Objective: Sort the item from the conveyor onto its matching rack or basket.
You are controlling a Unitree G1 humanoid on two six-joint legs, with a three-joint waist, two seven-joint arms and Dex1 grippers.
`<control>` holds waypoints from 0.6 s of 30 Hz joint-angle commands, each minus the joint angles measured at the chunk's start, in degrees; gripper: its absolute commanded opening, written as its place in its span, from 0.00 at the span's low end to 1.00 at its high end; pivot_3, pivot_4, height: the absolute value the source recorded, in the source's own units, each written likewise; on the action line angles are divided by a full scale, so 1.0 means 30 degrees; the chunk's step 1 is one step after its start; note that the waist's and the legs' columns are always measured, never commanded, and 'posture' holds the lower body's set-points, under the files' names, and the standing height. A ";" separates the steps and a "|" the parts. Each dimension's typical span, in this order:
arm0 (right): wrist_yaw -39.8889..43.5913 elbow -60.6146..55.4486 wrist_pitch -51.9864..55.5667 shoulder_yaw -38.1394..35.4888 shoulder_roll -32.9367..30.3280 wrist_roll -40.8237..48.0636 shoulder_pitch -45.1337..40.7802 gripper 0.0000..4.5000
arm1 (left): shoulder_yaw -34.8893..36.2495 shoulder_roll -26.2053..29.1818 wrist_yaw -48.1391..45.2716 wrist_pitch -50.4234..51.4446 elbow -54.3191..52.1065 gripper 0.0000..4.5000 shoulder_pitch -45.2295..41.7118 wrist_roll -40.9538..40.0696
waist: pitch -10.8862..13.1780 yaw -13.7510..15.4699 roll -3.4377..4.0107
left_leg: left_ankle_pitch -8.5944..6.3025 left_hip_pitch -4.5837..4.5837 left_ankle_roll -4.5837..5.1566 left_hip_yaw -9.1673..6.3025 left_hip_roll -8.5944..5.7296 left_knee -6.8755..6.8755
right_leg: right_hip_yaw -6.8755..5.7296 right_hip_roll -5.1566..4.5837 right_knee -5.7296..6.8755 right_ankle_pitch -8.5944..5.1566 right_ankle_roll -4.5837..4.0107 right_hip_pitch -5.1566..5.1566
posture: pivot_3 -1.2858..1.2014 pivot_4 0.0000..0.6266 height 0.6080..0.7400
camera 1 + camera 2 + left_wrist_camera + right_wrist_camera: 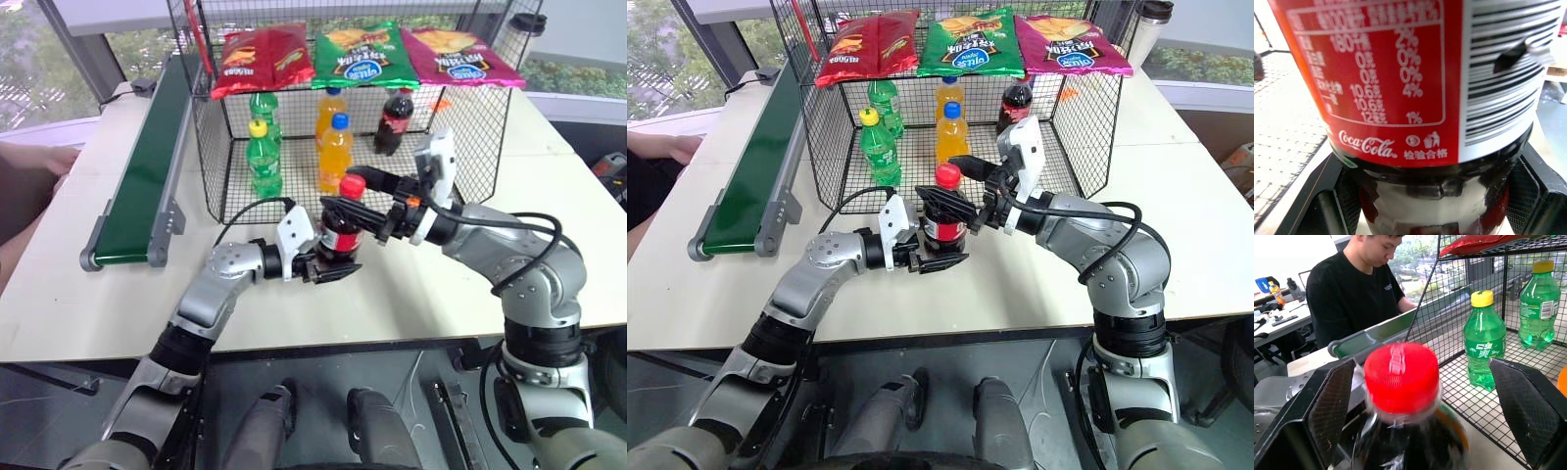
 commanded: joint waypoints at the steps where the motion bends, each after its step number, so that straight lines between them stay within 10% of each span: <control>1: 0.0006 -0.0489 -0.0516 -0.0056 -0.0138 -0.0110 -0.0259 0.82 | 0.0396 -0.0222 -0.0063 -0.0369 -0.0794 0.67 -0.0481 -0.0217 | 0.0000 0.0004 0.0000 | 0.0000 0.0000 0.0000 0.0000 -0.0001 0.0003 | 0.0000 0.0000 0.0000 0.0000 0.0001 0.0002 | 0.52 0.24 0.98; 7: -0.0239 -0.0401 -0.0442 -0.0281 -0.0048 0.0080 -0.0260 0.26 | 0.0852 -0.0536 0.0317 0.0132 -0.1025 0.67 -0.0674 -0.0539 | 0.0000 0.0003 0.0000 | 0.0017 0.0003 0.0028 -0.0001 -0.0001 0.0004 | -0.0003 0.0003 0.0003 0.0001 0.0003 0.0003 | 0.52 0.24 0.98; 15: -0.0446 -0.0486 -0.0575 -0.0267 -0.0092 -0.0004 -0.0217 0.26 | 0.1786 -0.1462 0.1588 -0.1367 -0.0011 0.67 -0.1142 -0.0282 | 0.0000 0.0018 0.0000 | 0.0023 0.0003 0.0036 0.0000 -0.0002 0.0010 | -0.0004 0.0002 0.0005 0.0004 0.0007 0.0006 | 0.52 0.24 0.98; 16: -0.0515 -0.0464 -0.0618 -0.0249 -0.0093 -0.0060 -0.0219 0.26 | 0.1870 -0.1518 0.1528 -0.1434 0.0101 0.91 -0.1221 -0.0351 | 0.0000 0.0027 -0.0001 | 0.0023 0.0004 0.0036 0.0000 -0.0003 0.0012 | -0.0003 0.0001 0.0005 0.0004 0.0007 0.0007 | 0.52 0.24 0.98; 18: -0.0704 -0.0424 -0.0640 -0.0288 -0.0011 -0.0072 -0.0243 0.26 | 0.1930 -0.1521 0.1351 -0.1570 0.0125 0.99 -0.1217 -0.0372 | 0.0001 0.0037 -0.0002 | 0.0023 -0.0001 0.0036 -0.0005 -0.0003 0.0021 | -0.0007 0.0002 0.0007 0.0005 0.0009 0.0007 | 0.52 0.24 0.98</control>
